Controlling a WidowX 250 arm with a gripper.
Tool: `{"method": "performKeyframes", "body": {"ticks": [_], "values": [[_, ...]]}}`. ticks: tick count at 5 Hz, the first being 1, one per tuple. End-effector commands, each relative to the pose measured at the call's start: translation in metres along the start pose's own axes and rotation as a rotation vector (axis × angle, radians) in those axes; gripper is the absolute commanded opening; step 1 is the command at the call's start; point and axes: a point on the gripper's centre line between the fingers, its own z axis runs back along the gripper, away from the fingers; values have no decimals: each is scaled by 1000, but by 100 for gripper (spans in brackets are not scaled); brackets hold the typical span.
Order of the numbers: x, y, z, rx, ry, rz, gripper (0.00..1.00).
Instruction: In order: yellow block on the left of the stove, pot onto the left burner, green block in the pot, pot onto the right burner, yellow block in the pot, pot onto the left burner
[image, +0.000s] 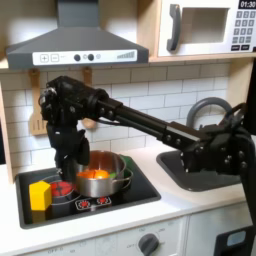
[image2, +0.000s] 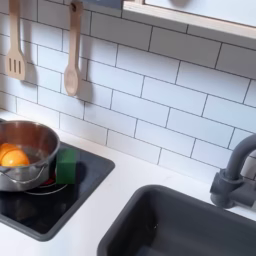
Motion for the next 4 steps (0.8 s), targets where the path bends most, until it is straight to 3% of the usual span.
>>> {"method": "performKeyframes", "body": {"ticks": [1, 3, 4], "values": [[-4, 1, -5, 41, -13, 10, 100], [-11, -4, -16, 70, -8, 23, 100], [-14, -8, -16, 67, -13, 22, 100]]}}
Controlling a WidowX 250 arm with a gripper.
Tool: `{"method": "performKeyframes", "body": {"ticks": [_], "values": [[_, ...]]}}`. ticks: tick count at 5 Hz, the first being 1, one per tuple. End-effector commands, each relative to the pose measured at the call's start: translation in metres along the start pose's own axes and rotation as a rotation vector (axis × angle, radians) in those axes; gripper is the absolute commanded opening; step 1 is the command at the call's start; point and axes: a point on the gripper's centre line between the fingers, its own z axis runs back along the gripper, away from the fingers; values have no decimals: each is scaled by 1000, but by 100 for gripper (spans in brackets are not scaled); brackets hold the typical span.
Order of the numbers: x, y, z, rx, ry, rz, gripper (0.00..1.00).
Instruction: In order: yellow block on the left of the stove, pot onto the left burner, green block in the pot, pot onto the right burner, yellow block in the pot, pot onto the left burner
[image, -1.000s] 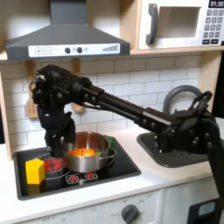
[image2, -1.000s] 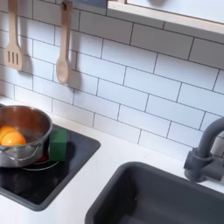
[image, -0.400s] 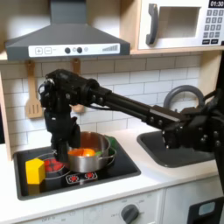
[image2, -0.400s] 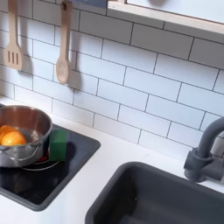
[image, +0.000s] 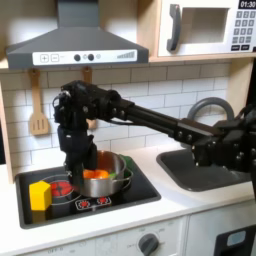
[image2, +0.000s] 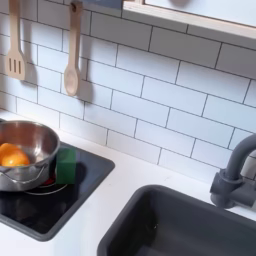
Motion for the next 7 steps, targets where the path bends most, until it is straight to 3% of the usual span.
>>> {"method": "performKeyframes", "body": {"ticks": [1, 7], "values": [[-1, -2, -8, 3, 7, 20, 100], [-1, -8, -21, 36, -5, 32, 100]]}}
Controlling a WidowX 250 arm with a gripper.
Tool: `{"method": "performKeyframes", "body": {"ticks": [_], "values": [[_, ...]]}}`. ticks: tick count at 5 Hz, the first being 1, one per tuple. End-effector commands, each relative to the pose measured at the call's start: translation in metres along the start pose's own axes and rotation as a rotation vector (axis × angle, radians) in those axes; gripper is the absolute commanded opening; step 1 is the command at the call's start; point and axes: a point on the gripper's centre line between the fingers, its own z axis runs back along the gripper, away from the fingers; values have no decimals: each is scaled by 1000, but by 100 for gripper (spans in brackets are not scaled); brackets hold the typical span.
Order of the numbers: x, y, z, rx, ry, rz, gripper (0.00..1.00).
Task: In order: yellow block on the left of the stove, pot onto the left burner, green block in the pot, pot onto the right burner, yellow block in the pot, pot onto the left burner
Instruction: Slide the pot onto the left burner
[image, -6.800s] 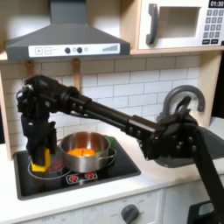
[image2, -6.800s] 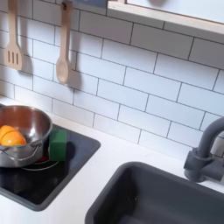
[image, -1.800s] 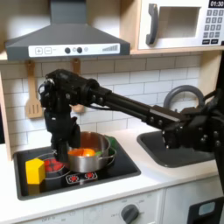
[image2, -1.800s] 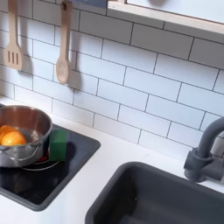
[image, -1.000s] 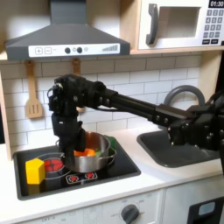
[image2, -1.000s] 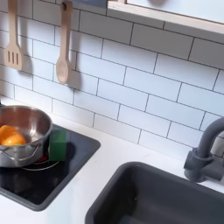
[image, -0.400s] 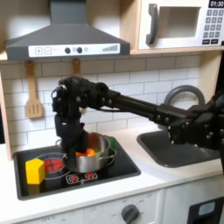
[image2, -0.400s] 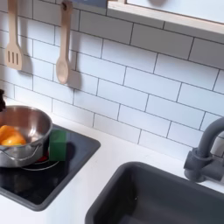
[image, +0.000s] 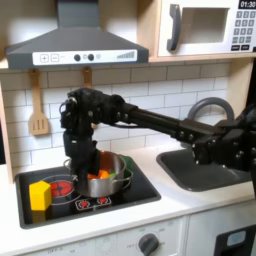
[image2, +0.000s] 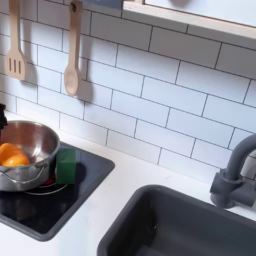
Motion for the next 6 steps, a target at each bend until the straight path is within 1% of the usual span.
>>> {"method": "performKeyframes", "body": {"ticks": [1, 2, 4, 5, 6], "values": [[-1, -1, -9, 17, 4, -15, 100], [-2, 1, -15, 22, 13, -22, 100], [-2, 0, -12, 23, 2, -29, 100], [-2, 1, -13, 42, 4, -30, 0], [-3, 3, -13, 36, 0, -27, 0]]}}
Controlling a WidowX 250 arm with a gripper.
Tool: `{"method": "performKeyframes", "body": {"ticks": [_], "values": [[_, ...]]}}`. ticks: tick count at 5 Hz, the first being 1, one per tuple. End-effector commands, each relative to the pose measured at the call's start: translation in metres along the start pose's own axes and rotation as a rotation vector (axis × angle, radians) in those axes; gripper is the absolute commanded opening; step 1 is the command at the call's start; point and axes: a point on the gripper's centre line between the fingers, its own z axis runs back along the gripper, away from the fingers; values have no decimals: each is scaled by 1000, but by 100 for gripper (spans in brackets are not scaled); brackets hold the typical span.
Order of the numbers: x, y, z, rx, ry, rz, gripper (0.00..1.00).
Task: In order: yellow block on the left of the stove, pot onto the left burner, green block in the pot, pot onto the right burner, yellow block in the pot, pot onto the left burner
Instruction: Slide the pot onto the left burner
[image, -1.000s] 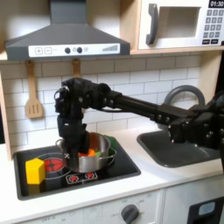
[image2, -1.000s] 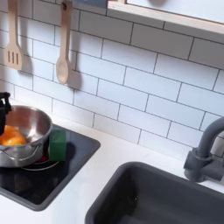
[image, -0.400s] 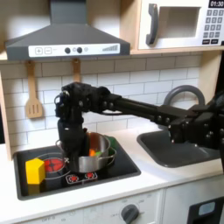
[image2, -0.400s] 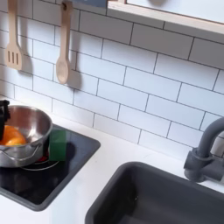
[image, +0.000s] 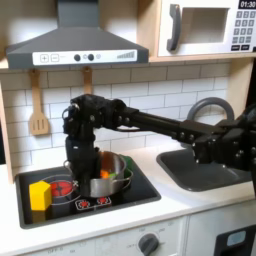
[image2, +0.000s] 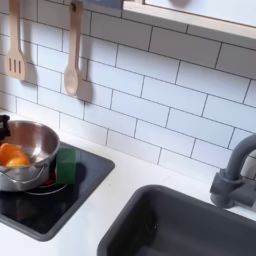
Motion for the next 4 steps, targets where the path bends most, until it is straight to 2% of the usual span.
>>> {"method": "performKeyframes", "body": {"ticks": [1, 4], "values": [[1, 1, 1, -4, -3, 4, 0], [2, -1, 1, -7, -6, 12, 0]]}}
